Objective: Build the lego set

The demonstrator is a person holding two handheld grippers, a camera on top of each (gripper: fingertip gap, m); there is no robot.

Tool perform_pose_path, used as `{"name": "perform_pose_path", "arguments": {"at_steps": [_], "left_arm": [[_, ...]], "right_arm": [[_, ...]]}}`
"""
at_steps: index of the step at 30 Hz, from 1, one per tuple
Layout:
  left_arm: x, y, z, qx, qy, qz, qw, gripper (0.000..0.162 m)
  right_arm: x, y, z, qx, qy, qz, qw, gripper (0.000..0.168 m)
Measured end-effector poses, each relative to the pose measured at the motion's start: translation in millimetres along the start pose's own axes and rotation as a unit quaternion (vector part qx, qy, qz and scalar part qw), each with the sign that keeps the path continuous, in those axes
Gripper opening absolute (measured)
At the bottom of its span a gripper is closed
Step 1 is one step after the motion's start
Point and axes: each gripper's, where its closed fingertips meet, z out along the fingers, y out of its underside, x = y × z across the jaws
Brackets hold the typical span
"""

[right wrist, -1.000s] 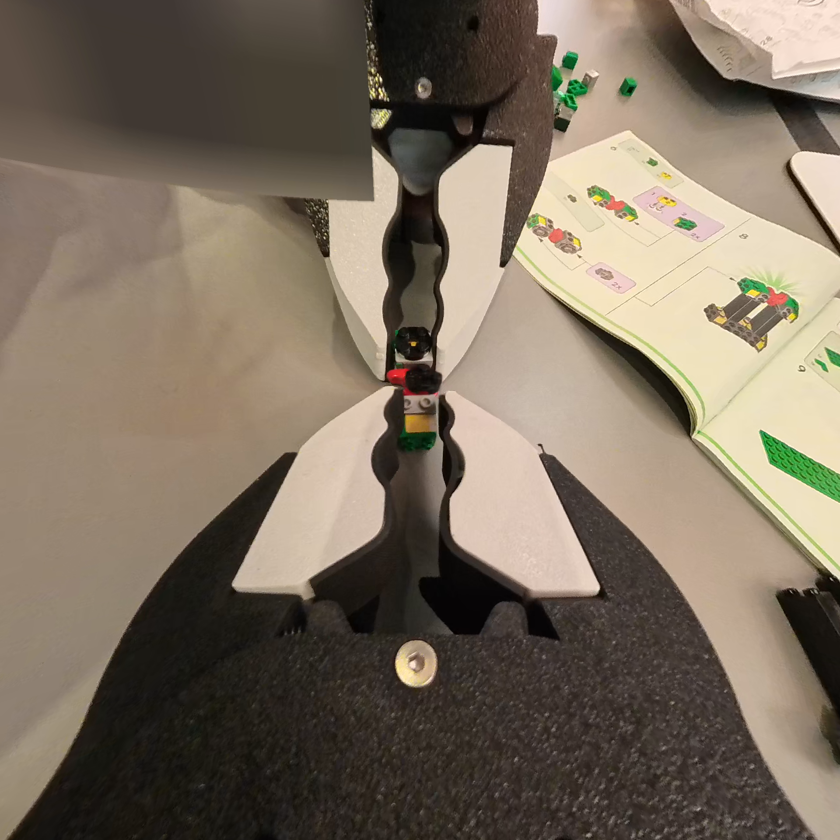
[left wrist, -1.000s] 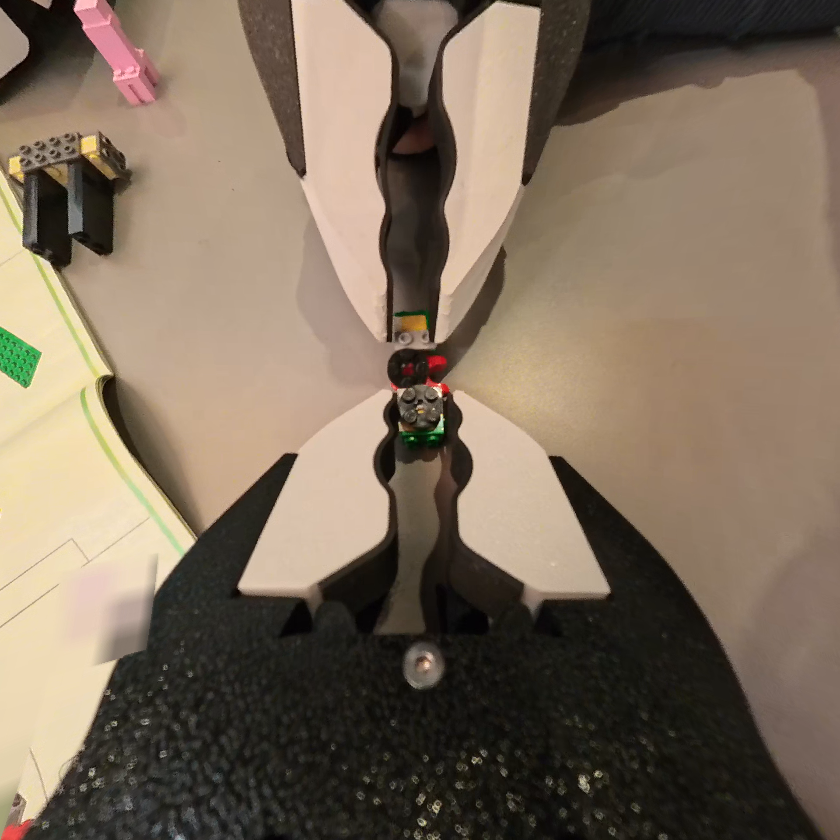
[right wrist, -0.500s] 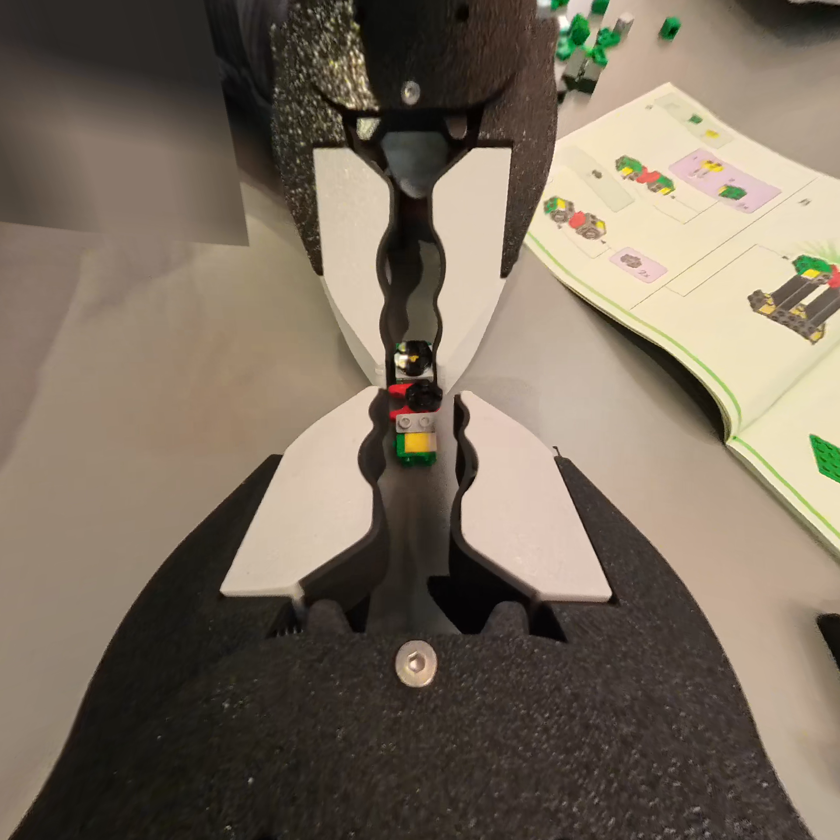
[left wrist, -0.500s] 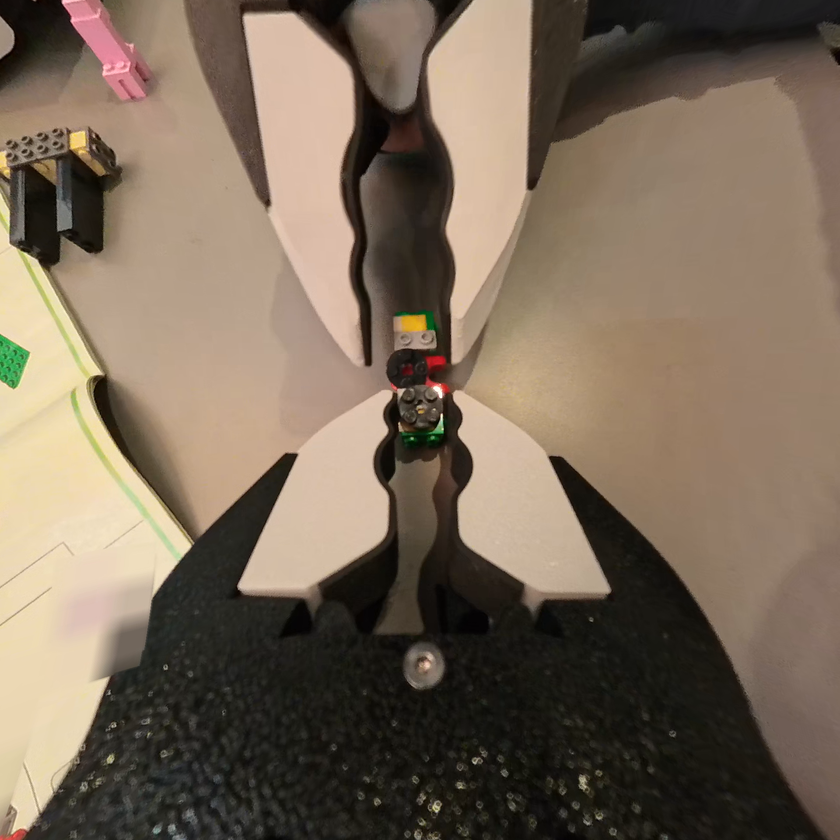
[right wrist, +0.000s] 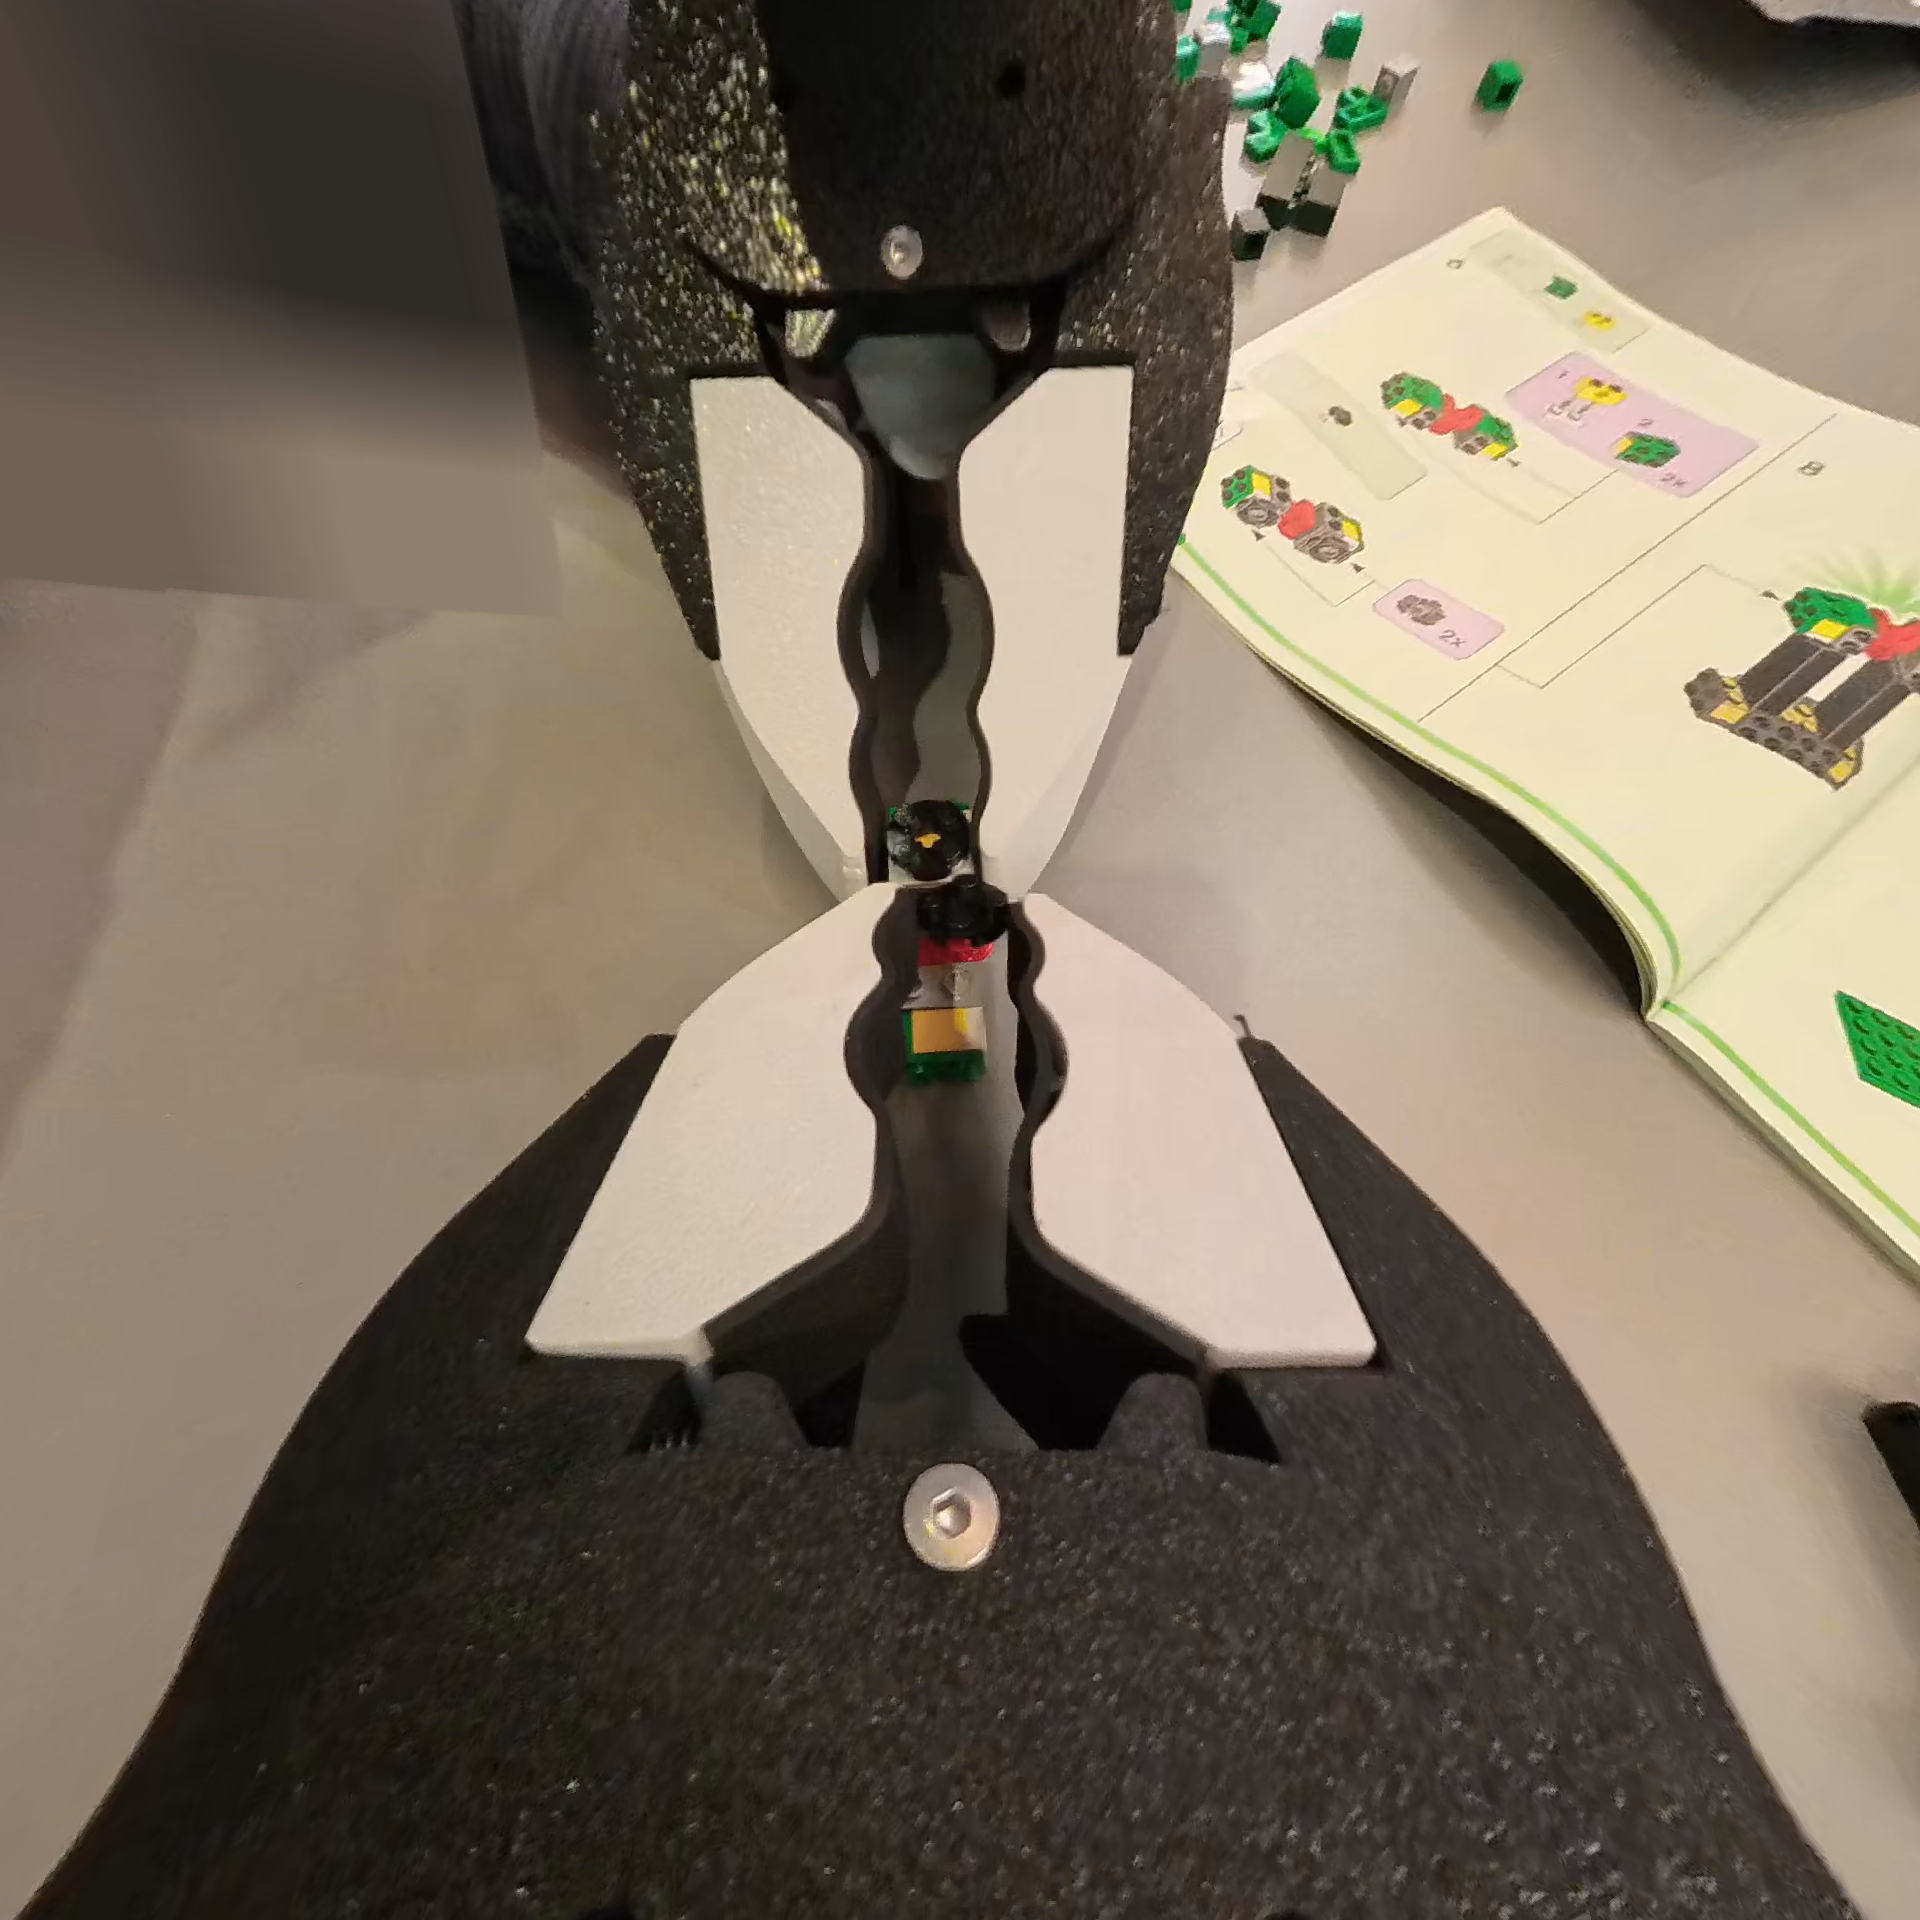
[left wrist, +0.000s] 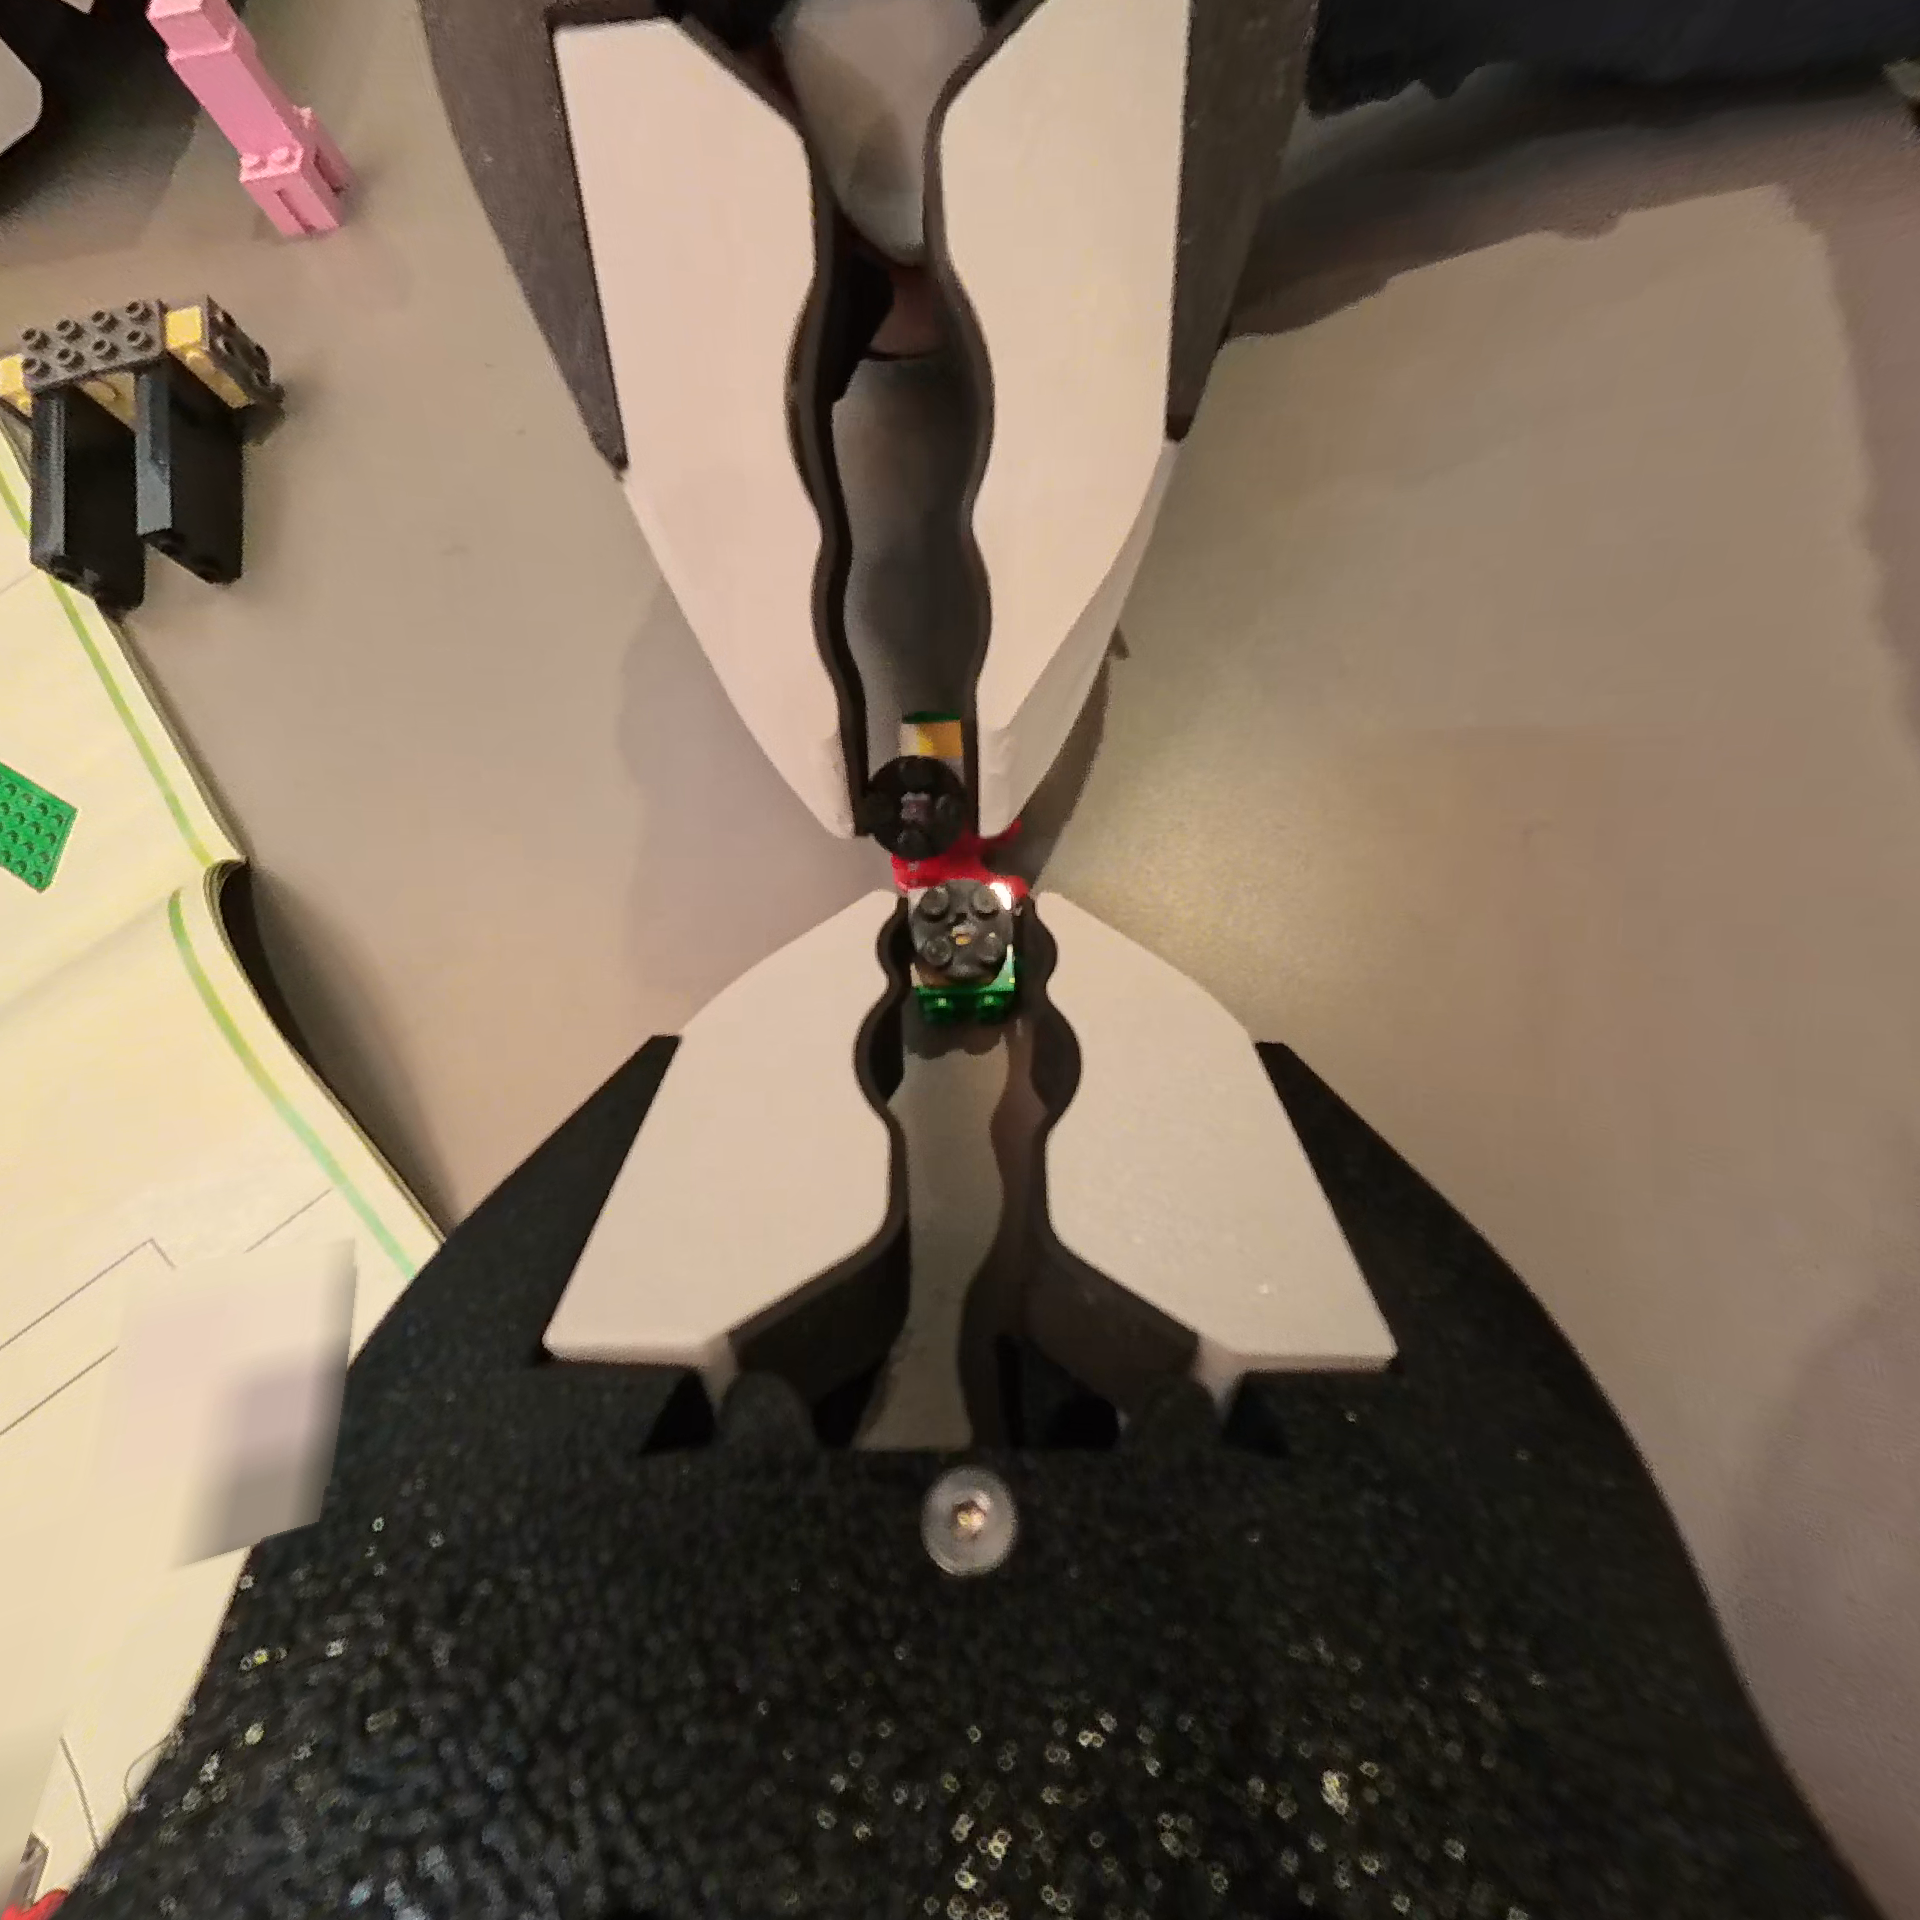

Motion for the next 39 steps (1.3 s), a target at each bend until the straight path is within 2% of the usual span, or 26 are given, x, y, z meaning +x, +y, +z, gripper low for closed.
{"name": "perform_pose_path", "arguments": {"at_steps": [10,24,30,39], "left_arm": [[-2,1,-1,-0.002,-0.018,-0.010,1.000,0.020],[-2,1,-1,-0.002,-0.016,-0.013,1.000,0.020],[-2,1,-1,-0.002,-0.015,-0.014,1.000,0.020],[-1,1,-1,-0.002,-0.013,-0.015,1.000,0.020]], "right_arm": [[0,10,-9,0.019,0.064,0.026,0.997,0.016],[2,12,-7,0.011,0.068,0.029,0.997,0.018],[0,16,-8,0.001,0.064,0.011,0.998,0.023],[-1,11,-12,0.025,0.059,-0.021,0.998,0.025]]}}
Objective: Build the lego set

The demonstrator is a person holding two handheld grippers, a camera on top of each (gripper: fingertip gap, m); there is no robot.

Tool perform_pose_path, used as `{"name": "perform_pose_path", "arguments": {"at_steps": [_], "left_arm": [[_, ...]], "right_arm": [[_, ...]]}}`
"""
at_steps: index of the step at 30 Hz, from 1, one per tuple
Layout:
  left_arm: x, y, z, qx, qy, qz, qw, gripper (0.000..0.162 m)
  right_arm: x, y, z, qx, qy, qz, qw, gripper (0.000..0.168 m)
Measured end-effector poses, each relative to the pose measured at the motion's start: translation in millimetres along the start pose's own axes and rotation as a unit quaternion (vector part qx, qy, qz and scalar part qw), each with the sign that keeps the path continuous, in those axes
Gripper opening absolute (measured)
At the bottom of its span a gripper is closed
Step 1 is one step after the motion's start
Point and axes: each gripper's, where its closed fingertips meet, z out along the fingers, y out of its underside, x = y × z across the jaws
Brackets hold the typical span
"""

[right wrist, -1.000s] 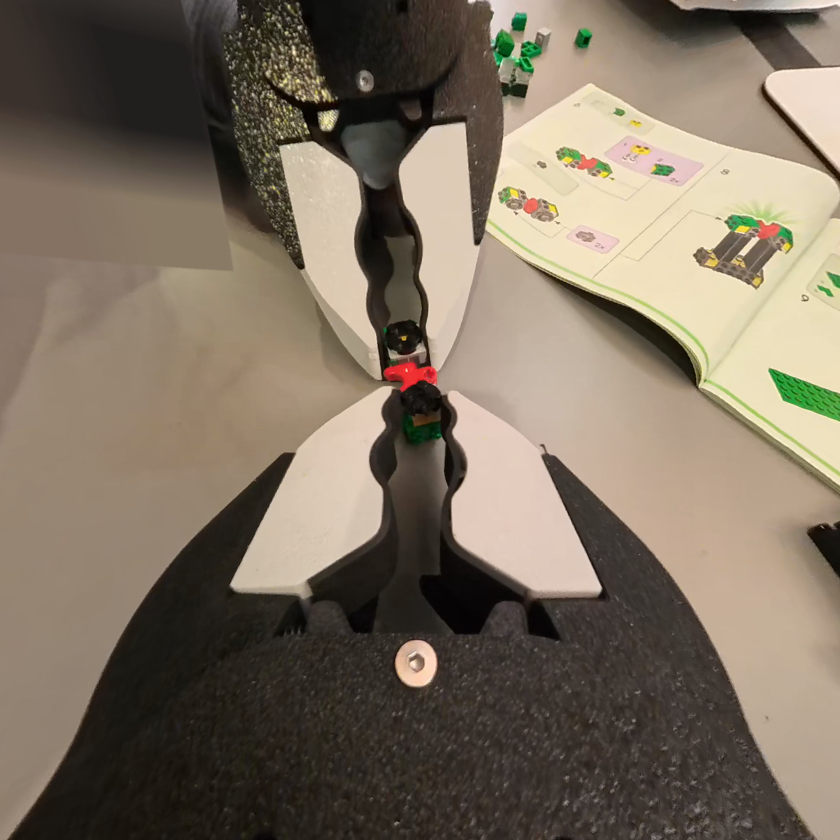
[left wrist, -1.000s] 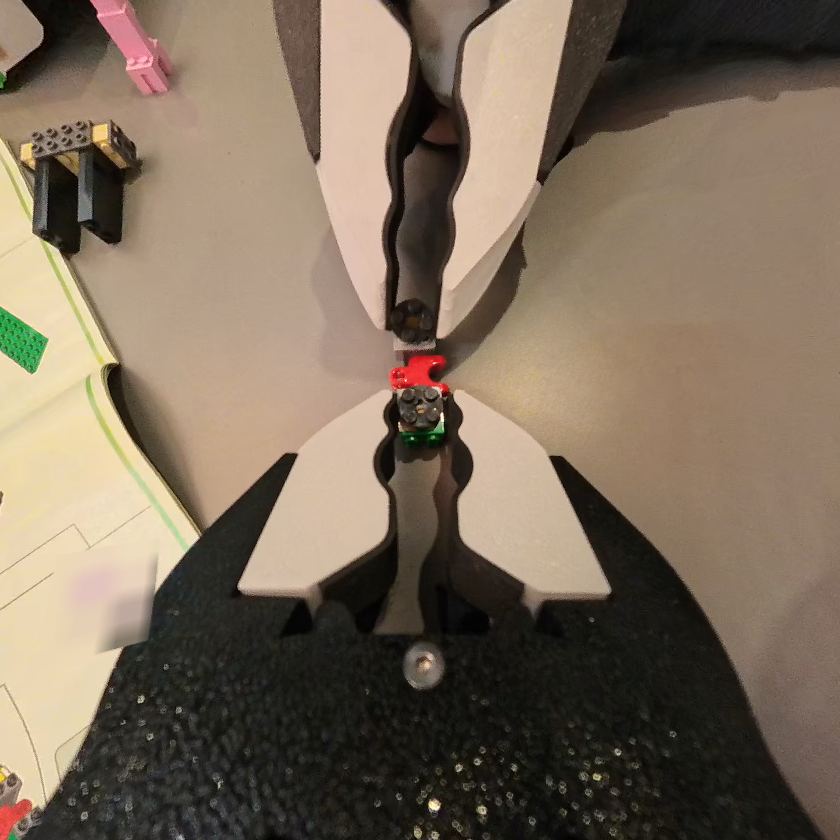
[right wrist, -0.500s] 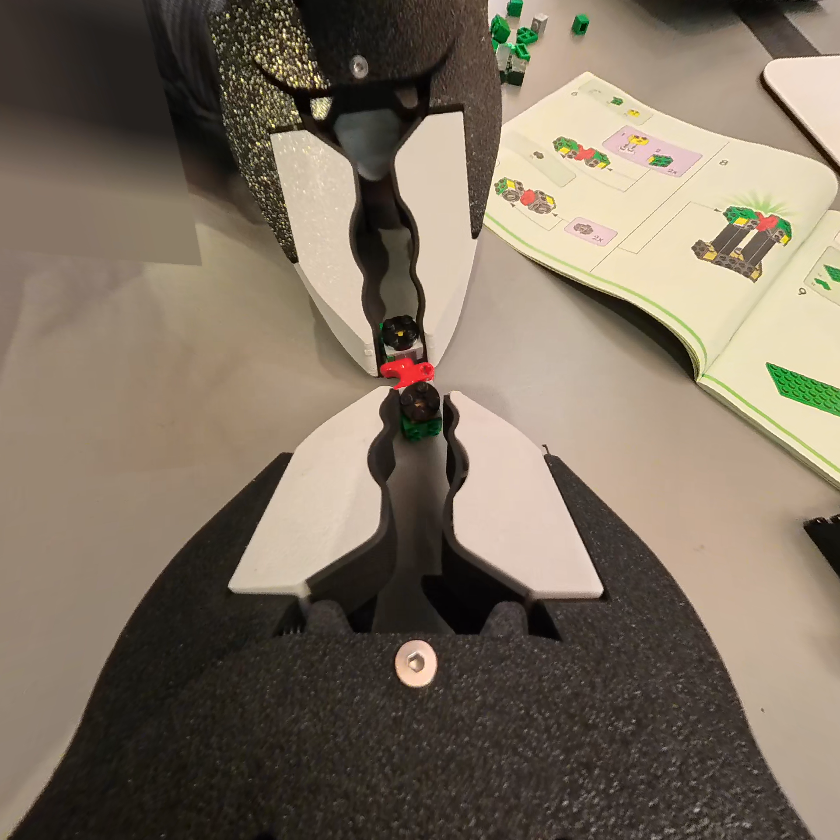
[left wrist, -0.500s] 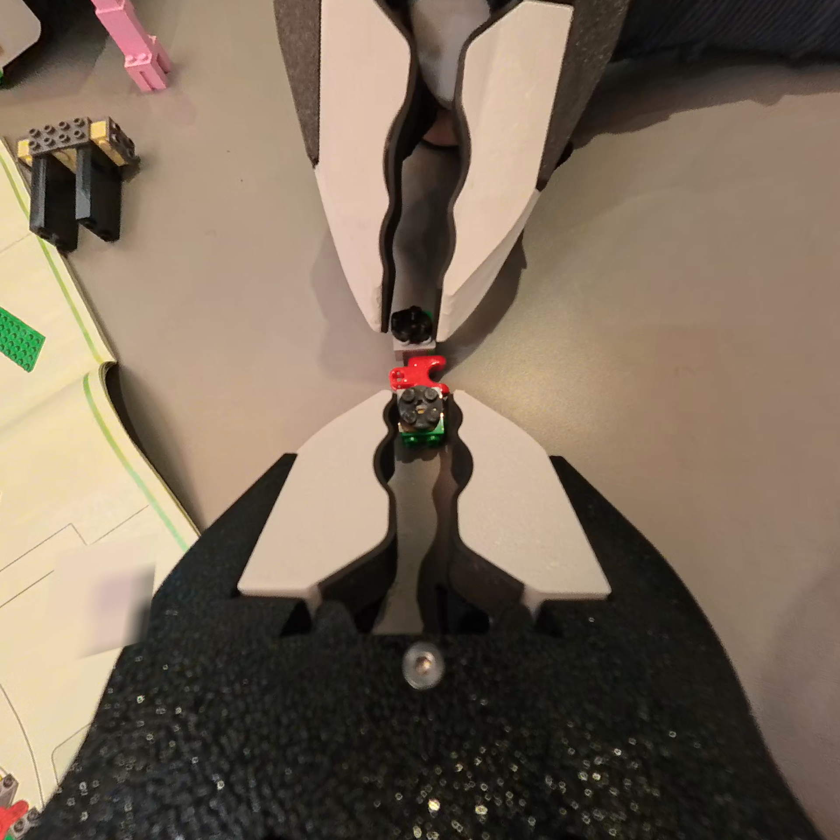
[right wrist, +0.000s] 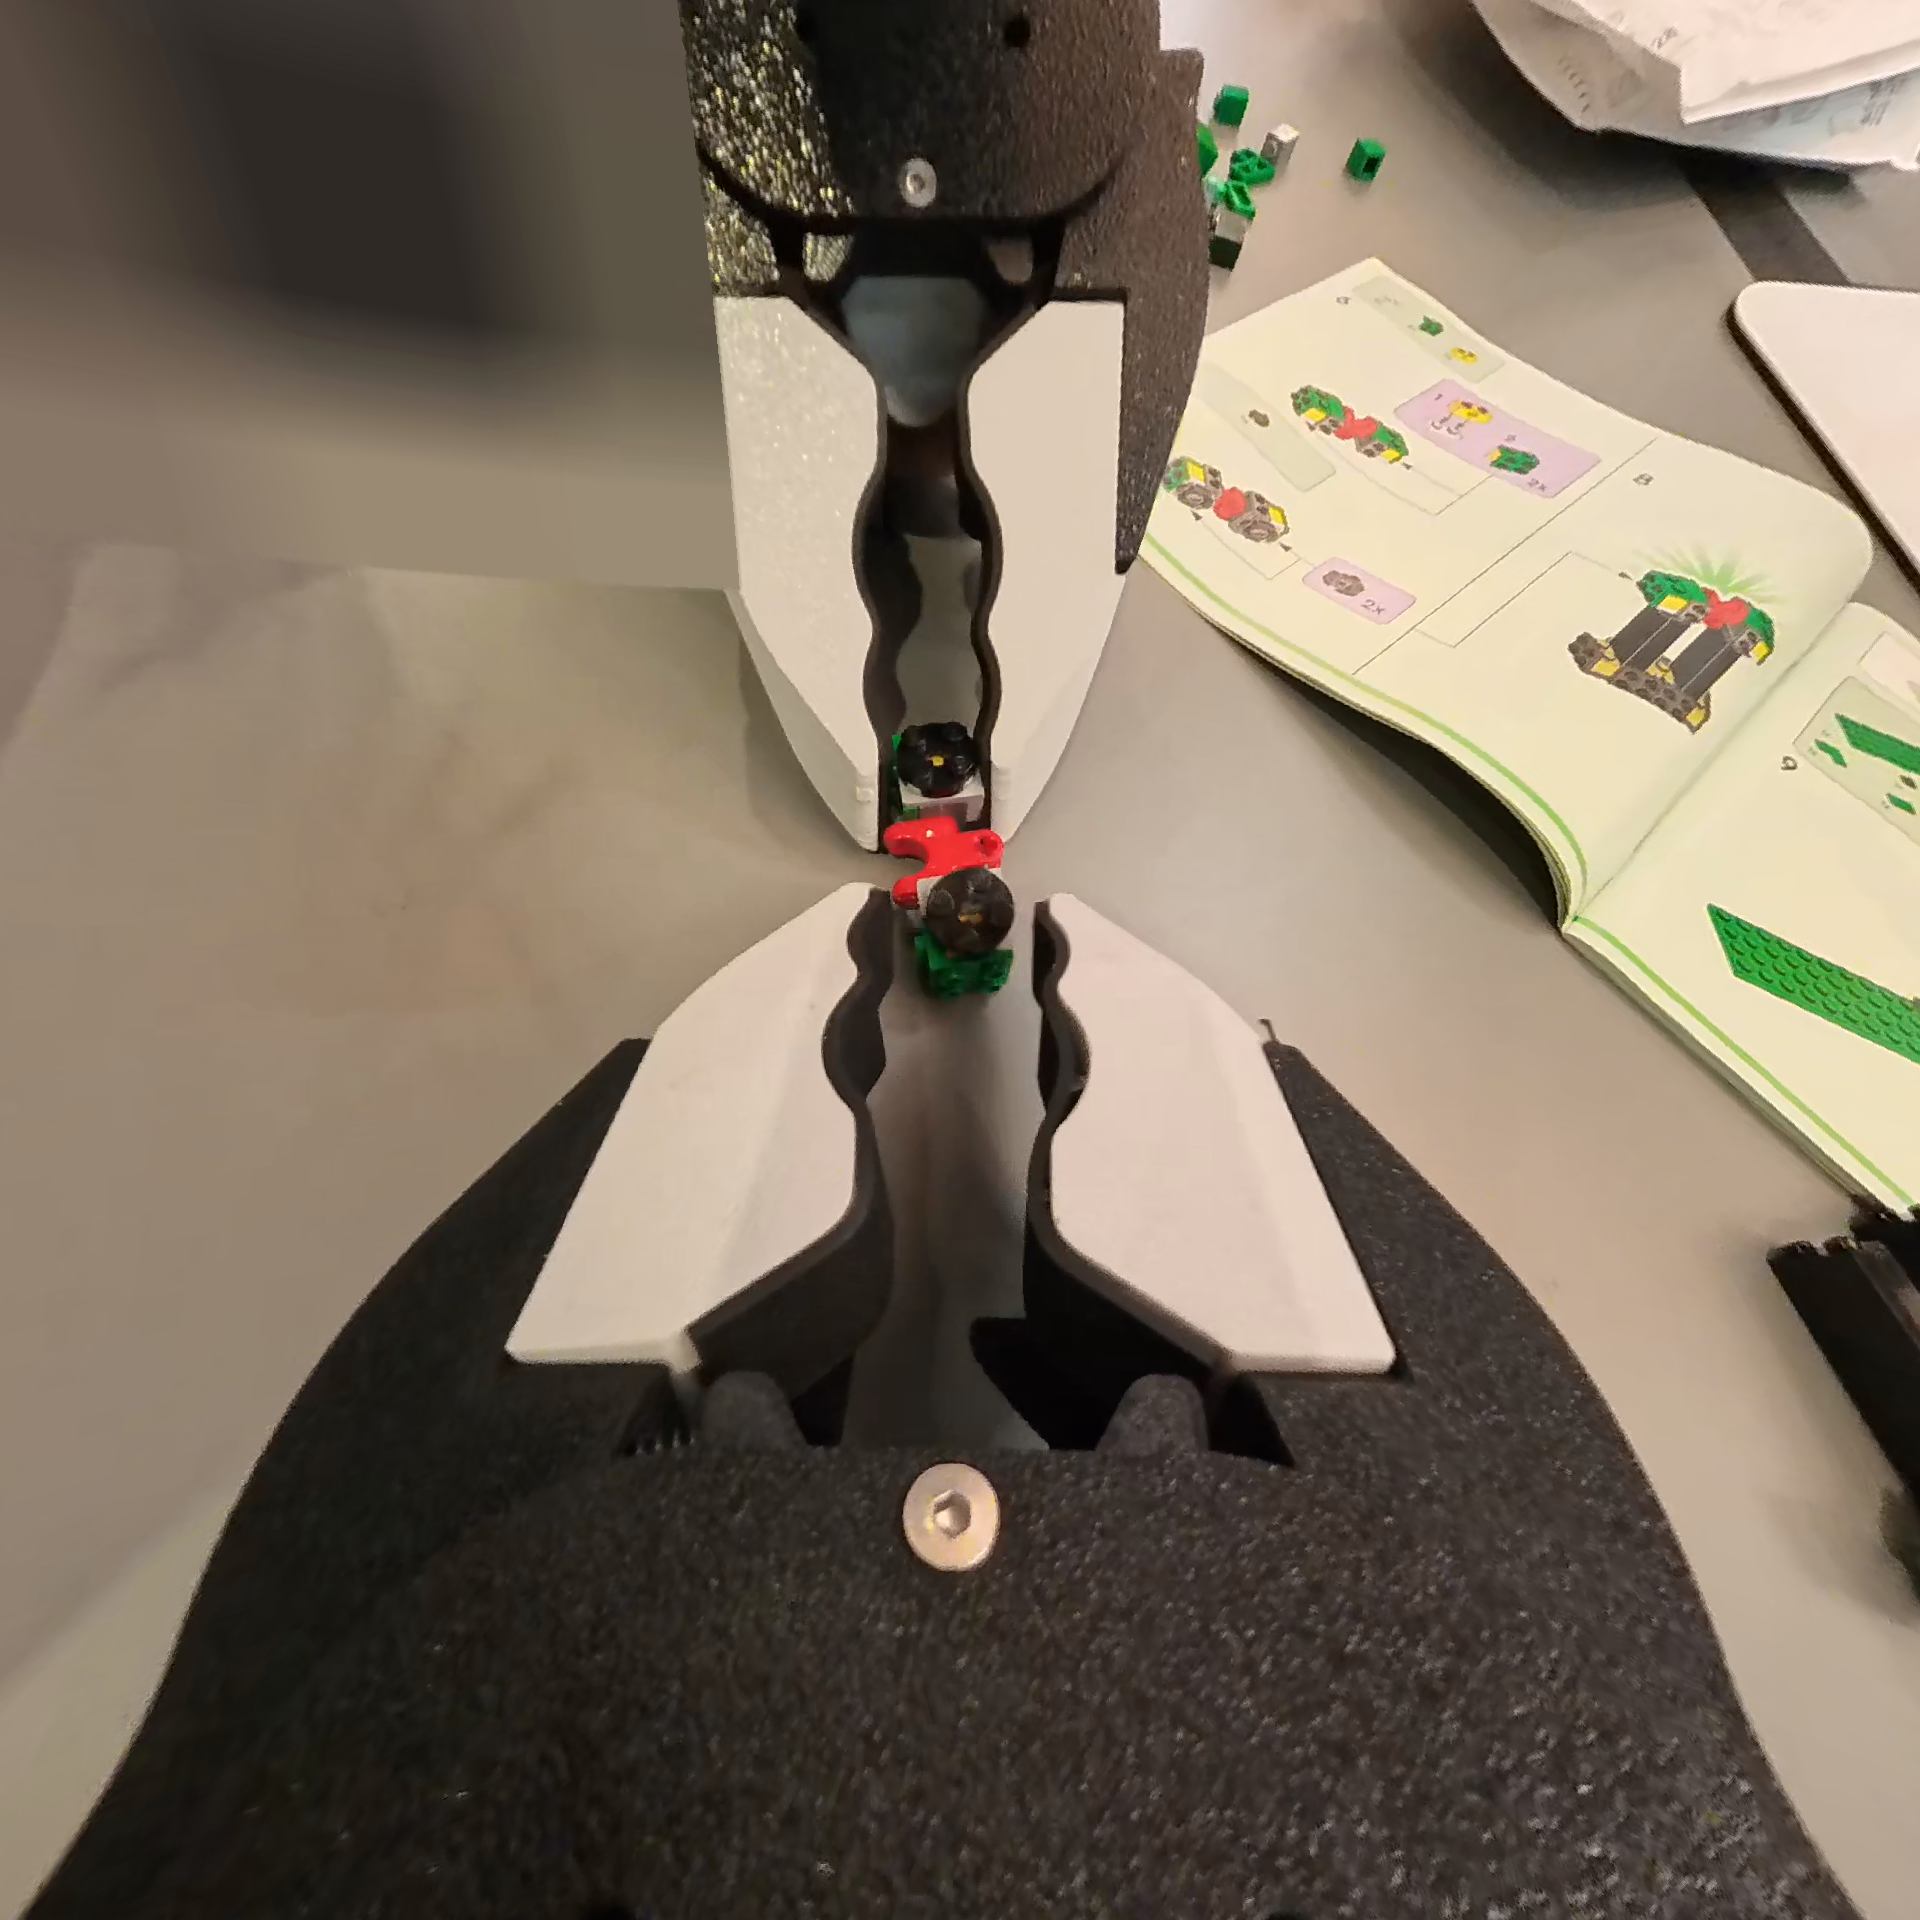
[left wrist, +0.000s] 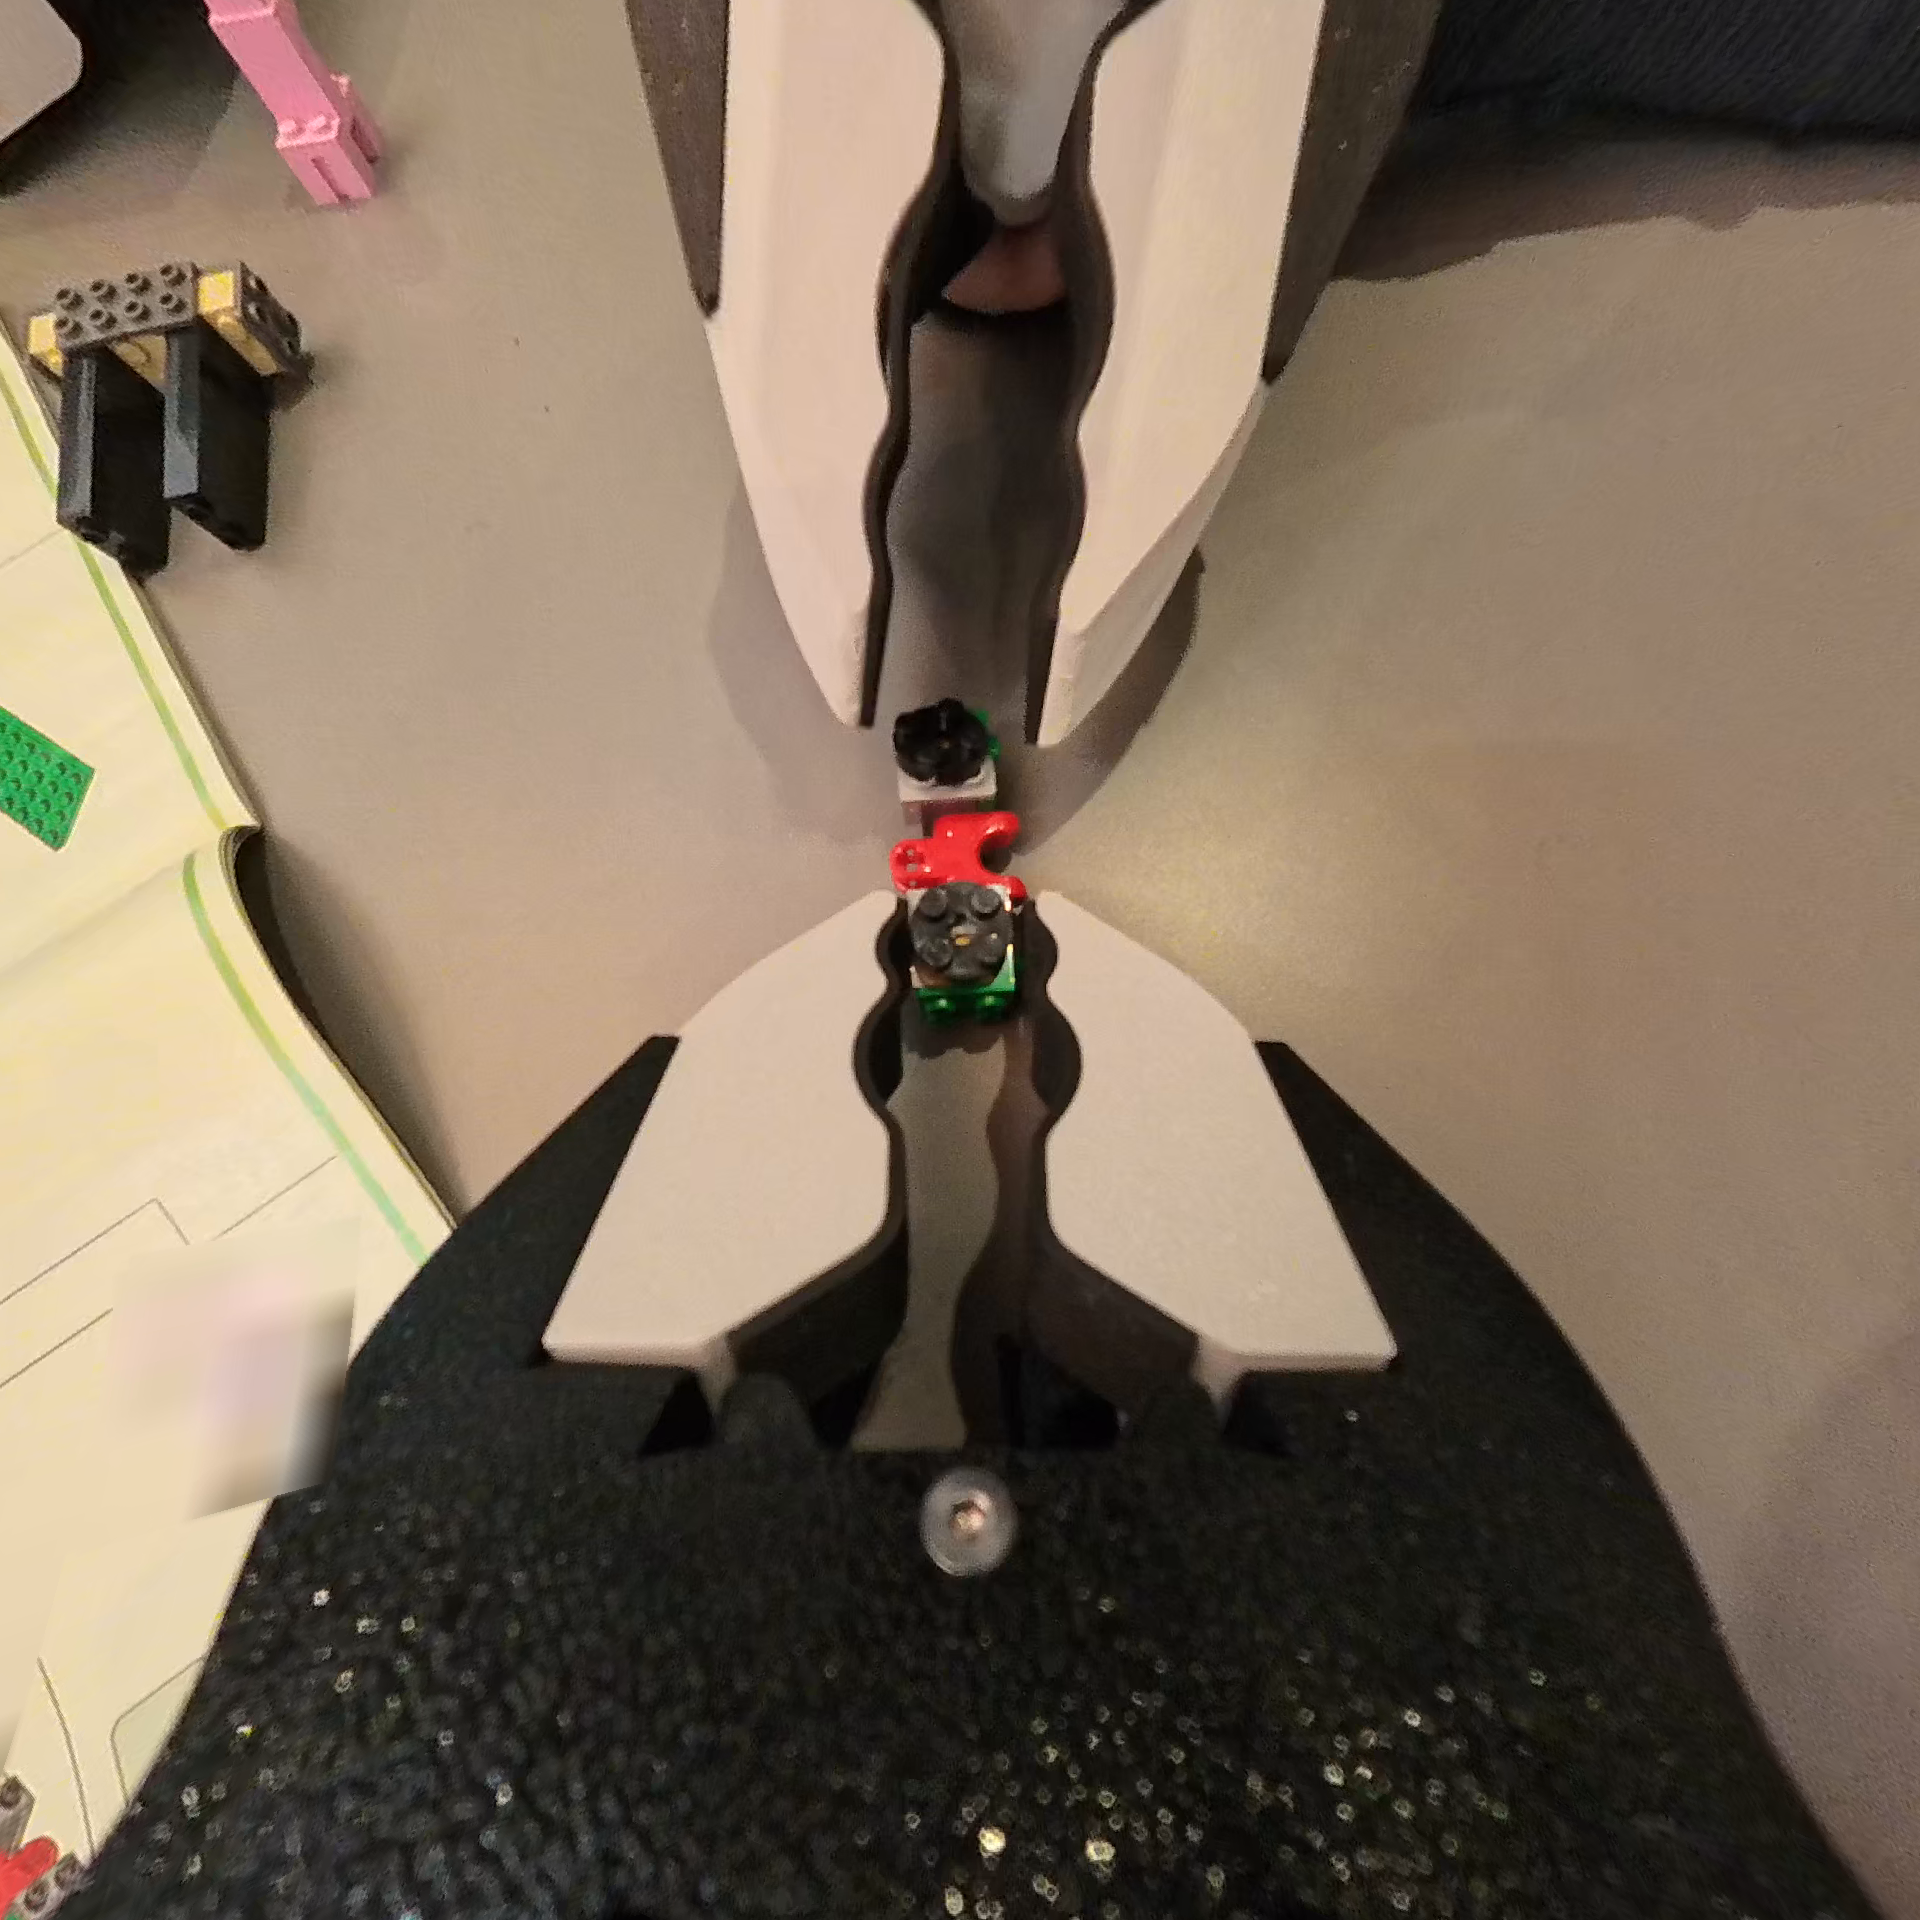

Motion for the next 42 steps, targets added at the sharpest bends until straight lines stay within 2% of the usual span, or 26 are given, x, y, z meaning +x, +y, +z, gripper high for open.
{"name": "perform_pose_path", "arguments": {"at_steps": [5,16,26,42], "left_arm": [[1,0,0,0.000,0.002,-0.002,1.000,0.020],[1,0,0,0.000,0.004,-0.003,1.000,0.020],[2,0,0,-0.001,0.007,-0.005,1.000,0.020],[3,2,-2,-0.002,-0.002,-0.013,1.000,0.020]], "right_arm": [[0,-4,-4,0.024,-0.009,0.010,1.000,0.026],[-1,1,0,0.001,-0.020,0.008,1.000,0.025],[2,-4,-8,0.035,-0.055,0.025,0.998,0.024],[5,-6,-11,0.051,-0.045,0.037,0.997,0.023]]}}
